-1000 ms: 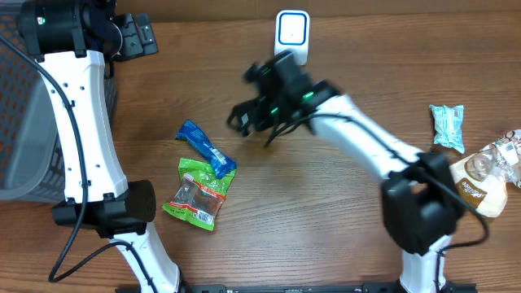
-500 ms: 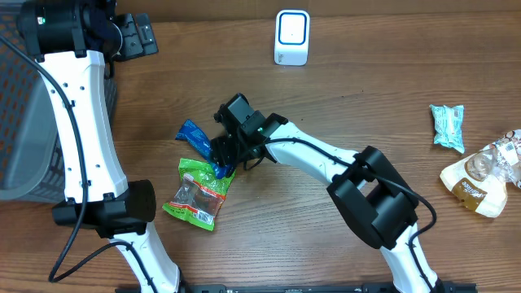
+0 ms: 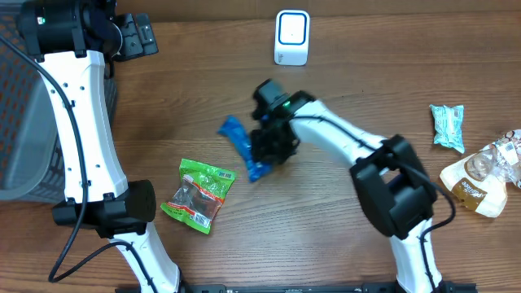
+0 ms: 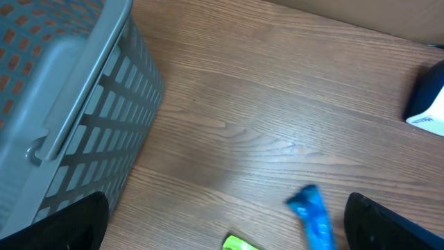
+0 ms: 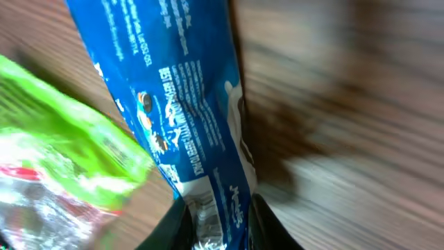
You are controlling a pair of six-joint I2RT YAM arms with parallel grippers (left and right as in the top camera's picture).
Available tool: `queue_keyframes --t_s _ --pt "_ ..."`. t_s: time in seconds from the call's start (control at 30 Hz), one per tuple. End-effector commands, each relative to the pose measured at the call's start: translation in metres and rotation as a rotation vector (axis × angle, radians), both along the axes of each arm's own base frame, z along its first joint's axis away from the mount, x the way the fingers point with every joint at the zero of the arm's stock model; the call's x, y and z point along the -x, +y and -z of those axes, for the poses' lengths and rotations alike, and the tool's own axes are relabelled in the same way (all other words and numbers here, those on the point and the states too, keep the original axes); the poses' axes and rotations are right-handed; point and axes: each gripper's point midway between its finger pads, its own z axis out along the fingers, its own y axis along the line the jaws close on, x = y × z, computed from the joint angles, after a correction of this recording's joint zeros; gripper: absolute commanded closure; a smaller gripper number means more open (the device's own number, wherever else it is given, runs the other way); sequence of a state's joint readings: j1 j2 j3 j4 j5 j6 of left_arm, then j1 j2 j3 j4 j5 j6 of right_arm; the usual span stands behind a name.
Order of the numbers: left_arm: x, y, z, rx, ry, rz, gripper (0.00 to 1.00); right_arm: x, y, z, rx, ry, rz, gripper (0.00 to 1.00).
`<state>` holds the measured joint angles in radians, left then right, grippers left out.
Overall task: Scan the item barcode
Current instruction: 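Move the right gripper to the blue bar and grasp it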
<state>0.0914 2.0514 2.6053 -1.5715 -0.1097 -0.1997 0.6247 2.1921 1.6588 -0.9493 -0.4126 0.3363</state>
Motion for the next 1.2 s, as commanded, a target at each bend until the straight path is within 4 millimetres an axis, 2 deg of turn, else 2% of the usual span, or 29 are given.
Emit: queue_keyframes --t_s 0.0,0.03,0.07,0.13,0.17,0.2,0.23,0.3,0.33,0.37,0.4,0.43,0.47,0.5,0.57,0.7,0.8,0.9,1.0,1.17 --pt "0.004 -0.003 -0.014 -0.011 -0.033 0.016 0.0 -0.018 -0.054 -0.019 0.112 -0.129 -0.164 0.73" --pt "0.004 -0.003 -0.013 -0.011 -0.032 0.016 0.0 -0.028 -0.088 -0.014 0.257 -0.166 -0.169 0.65" --pt "0.004 -0.003 -0.013 -0.011 -0.032 0.016 0.0 -0.039 -0.108 -0.013 0.352 -0.201 -0.159 0.57" --pt "0.004 -0.003 -0.013 -0.011 -0.032 0.016 0.0 -0.063 -0.14 -0.018 0.485 -0.276 -0.117 0.48" --pt "0.004 -0.003 -0.013 -0.011 -0.032 0.016 0.0 -0.074 -0.145 -0.025 0.492 -0.305 -0.099 0.41" --pt "0.004 -0.003 -0.013 -0.011 -0.032 0.016 0.0 -0.081 -0.144 -0.032 0.479 -0.324 -0.096 0.39" --pt "0.004 -0.003 -0.013 -0.011 -0.032 0.016 0.0 -0.092 -0.135 -0.047 0.424 -0.358 -0.097 0.37" --pt "0.004 -0.003 -0.014 -0.011 -0.033 0.017 0.0 -0.101 -0.117 -0.063 0.329 -0.393 -0.111 0.31" --pt "0.004 -0.003 -0.013 -0.011 -0.032 0.016 0.0 -0.106 -0.094 -0.075 0.222 -0.419 -0.116 0.29" --pt "0.004 -0.003 -0.014 -0.011 -0.033 0.016 0.0 -0.106 -0.083 -0.079 0.17 -0.426 -0.121 0.29" --pt "0.004 -0.003 -0.013 -0.012 -0.032 0.016 0.0 -0.107 -0.049 -0.089 0.012 -0.442 -0.128 0.31" --pt "0.004 -0.003 -0.013 -0.011 -0.032 0.016 0.0 -0.109 -0.036 -0.09 -0.041 -0.44 -0.098 0.34" --pt "0.004 -0.003 -0.013 -0.012 -0.032 0.016 0.0 -0.115 -0.02 -0.087 -0.09 -0.428 -0.005 0.39" --pt "0.004 -0.003 -0.013 -0.012 -0.032 0.016 0.0 -0.118 -0.011 -0.084 -0.109 -0.414 0.054 0.41" --pt "0.004 -0.003 -0.014 -0.012 -0.033 0.016 0.0 -0.114 0.006 -0.064 -0.128 -0.329 0.186 0.52" --pt "0.004 -0.003 -0.014 -0.011 -0.033 0.016 0.0 -0.09 0.032 -0.029 -0.096 -0.232 0.194 0.51" --pt "0.004 -0.003 -0.013 -0.011 -0.032 0.016 0.0 -0.075 0.038 -0.004 -0.051 -0.179 0.184 0.51" --pt "0.004 -0.003 -0.013 -0.011 -0.032 0.016 0.0 -0.068 0.016 0.01 0.055 -0.127 0.256 0.51" --pt "0.004 -0.003 -0.014 -0.011 -0.033 0.017 0.0 -0.057 -0.009 0.014 0.126 -0.047 0.277 0.51" --pt "0.004 -0.003 -0.013 -0.011 -0.032 0.016 0.0 -0.039 -0.041 0.002 0.187 0.056 0.185 0.49"
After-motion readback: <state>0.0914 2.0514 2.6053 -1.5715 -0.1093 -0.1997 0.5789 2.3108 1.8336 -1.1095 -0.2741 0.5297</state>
